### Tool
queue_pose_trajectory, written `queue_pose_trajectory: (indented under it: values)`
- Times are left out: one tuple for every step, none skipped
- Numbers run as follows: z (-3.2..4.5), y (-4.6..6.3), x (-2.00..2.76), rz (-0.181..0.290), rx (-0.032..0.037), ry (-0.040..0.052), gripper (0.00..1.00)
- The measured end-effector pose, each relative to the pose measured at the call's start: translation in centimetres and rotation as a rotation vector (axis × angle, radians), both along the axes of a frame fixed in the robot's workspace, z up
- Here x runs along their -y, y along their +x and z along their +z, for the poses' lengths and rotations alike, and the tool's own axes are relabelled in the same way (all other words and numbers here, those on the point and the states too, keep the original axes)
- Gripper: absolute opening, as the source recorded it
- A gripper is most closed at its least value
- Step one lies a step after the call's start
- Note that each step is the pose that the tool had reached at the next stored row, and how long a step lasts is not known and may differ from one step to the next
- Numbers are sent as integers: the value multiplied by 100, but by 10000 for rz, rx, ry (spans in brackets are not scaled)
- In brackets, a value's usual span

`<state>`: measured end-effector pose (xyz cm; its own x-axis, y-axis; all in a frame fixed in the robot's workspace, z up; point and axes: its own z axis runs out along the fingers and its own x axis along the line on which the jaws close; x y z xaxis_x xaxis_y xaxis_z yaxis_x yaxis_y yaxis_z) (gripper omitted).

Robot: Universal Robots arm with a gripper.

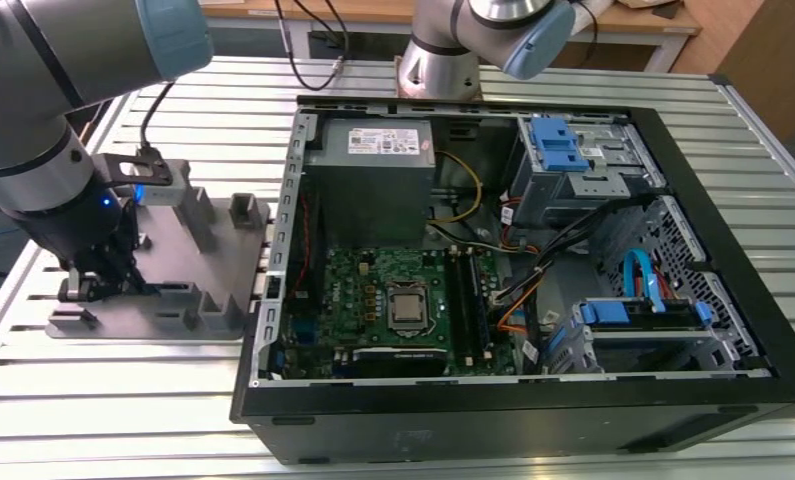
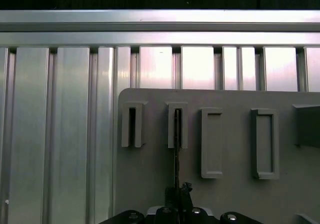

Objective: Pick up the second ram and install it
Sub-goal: 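Pick up the second ram and move it above second insertion slot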

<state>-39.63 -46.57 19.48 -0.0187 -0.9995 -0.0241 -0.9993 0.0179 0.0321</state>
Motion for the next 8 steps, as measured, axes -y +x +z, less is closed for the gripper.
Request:
queue_pose_trajectory:
  values:
    - [1,0,0,0,3,3,14]
    - [6,0,0,0,3,3,14]
    - [16,0,0,0,1,1,14]
    - [28,0,0,0,1,1,14]
    - [41,0,0,0,1,1,14]
    - [57,0,0,0,1,1,14]
    - [72,0,0,0,1,1,14]
    - [88,0,0,0,1,0,14]
